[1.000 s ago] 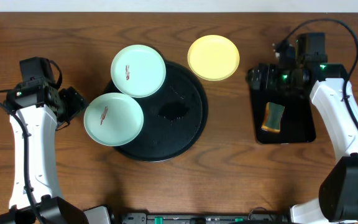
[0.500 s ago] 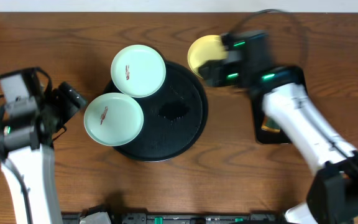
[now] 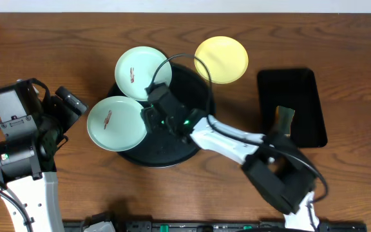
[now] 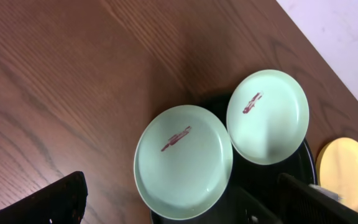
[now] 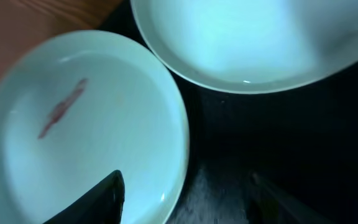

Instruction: Clean dirty plates on tray and stack at the side

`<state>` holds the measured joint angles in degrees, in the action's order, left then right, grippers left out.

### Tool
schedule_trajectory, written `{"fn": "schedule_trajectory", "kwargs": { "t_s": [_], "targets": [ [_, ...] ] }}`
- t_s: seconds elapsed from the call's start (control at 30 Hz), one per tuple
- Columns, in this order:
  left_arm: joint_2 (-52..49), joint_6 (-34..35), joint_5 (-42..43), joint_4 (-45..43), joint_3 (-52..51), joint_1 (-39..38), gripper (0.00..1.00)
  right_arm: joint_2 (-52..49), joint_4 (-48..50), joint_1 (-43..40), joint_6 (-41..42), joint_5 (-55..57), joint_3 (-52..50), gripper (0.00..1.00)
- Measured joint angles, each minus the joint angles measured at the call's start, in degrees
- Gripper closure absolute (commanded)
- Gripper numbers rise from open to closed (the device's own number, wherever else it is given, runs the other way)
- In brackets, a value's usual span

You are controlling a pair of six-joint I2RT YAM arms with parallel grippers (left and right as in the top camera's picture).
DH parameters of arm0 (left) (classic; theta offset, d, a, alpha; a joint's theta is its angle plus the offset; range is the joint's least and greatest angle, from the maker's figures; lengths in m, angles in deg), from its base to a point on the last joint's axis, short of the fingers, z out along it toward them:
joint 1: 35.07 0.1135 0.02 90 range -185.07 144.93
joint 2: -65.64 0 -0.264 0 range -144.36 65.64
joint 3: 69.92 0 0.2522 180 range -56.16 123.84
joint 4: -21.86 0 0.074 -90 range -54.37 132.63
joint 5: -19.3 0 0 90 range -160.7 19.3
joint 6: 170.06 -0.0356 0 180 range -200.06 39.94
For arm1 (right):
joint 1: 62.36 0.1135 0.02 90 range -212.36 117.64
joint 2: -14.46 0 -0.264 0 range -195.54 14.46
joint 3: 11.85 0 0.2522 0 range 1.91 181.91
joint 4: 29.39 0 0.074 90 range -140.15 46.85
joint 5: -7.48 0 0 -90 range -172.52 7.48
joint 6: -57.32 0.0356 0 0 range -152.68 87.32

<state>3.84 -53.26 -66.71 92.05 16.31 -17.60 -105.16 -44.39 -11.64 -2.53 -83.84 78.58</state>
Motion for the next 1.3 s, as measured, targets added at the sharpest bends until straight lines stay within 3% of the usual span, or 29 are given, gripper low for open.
{"fn": "schedule_trajectory", "kwargs": {
  "t_s": [0.27, 0.43, 0.67, 0.73, 0.9, 1.3],
  "targets": [
    [0.02, 0.02, 0.02, 0.00, 0.00, 0.00, 0.04, -3.58, 3.58, 2.12, 0.52, 1.20, 0.00, 0.55],
    [0.02, 0.02, 0.02, 0.00, 0.00, 0.00, 0.03, -3.58, 3.58, 3.43, 0.81, 2.36, 0.00, 0.70],
    [0.02, 0.09, 0.17, 0.00, 0.00, 0.00, 0.03, -3.58, 1.40, 5.53, 0.87, 6.88, 0.00, 0.72],
    [0.02, 0.17, 0.17, 0.00, 0.00, 0.00, 0.03, -3.58, 1.09, 6.05, 0.81, 7.65, 0.00, 0.76],
    [0.02, 0.20, 0.17, 0.00, 0.00, 0.00, 0.03, -3.58, 0.09, 6.25, 0.83, 8.85, 0.00, 0.99],
    [0.02, 0.20, 0.17, 0.00, 0.00, 0.00, 0.03, -3.06, -0.33, 6.16, 1.03, 9.90, 0.00, 0.99]
  ]
}}
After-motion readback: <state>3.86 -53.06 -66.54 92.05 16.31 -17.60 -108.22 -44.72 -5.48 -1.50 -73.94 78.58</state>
